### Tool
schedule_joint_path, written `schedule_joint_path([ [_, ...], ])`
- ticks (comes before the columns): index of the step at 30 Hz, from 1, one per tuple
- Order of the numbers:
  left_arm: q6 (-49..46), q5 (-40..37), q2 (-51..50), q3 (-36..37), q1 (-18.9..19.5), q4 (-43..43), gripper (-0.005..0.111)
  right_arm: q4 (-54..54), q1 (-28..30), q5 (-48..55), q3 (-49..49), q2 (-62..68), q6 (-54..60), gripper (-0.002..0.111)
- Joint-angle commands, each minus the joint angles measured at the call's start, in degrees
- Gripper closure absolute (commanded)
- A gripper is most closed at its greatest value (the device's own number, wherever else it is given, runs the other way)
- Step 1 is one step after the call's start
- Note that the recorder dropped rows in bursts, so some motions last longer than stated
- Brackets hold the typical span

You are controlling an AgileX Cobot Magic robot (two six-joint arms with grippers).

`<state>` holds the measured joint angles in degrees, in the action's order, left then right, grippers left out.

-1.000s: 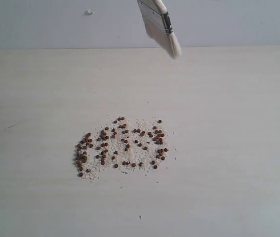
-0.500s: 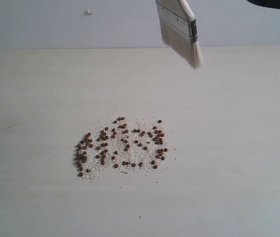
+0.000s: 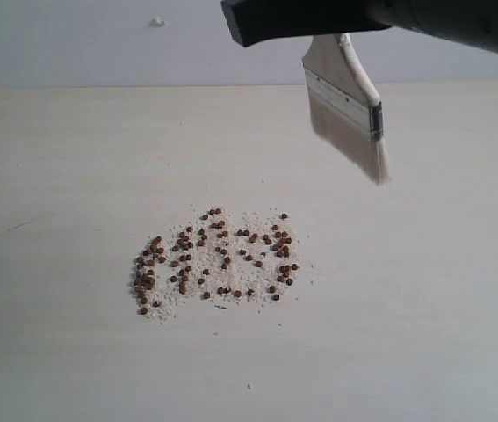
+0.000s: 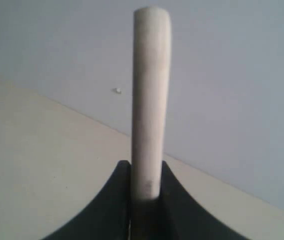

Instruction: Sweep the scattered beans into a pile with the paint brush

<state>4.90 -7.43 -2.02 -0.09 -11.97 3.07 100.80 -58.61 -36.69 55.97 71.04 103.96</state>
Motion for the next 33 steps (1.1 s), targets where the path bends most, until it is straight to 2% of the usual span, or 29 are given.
schedule_joint_path([
  [1, 0.0, -0.1, 0.4, 0.1, 0.1, 0.6, 0.107, -0.9, 0.0, 0.8, -3.0, -1.3, -2.4, 0.108],
  [7, -0.1, -0.1, 0.4, 0.1, 0.1, 0.6, 0.107, -3.1, 0.0, 1.7, -7.5, -2.2, -6.8, 0.108],
  [14, -0.1, -0.1, 0.4, 0.1, 0.1, 0.6, 0.107, -12.1, 0.0, -0.2, -15.6, -6.3, -12.2, 0.108],
  [20, -0.1, -0.1, 0.4, 0.1, 0.1, 0.6, 0.107, -30.0, 0.0, -1.2, -23.5, -11.5, -23.7, 0.108],
  [25, -0.2, -0.1, 0.4, 0.1, 0.1, 0.6, 0.107, -36.9, 0.0, 2.2, -25.1, -12.0, -26.5, 0.108],
  [28, -0.2, -0.1, 0.4, 0.1, 0.1, 0.6, 0.107, -45.5, 0.7, 2.5, -25.1, -12.3, -39.0, 0.108],
  [29, -0.2, -0.2, 0.4, 0.1, 0.1, 0.6, 0.107, -56.6, 2.4, 2.5, -25.1, -12.3, -52.6, 0.108],
  [33, -0.2, -0.2, 0.4, 0.1, 0.1, 0.6, 0.107, -82.4, 8.8, 2.7, -25.0, -12.2, -78.9, 0.108],
])
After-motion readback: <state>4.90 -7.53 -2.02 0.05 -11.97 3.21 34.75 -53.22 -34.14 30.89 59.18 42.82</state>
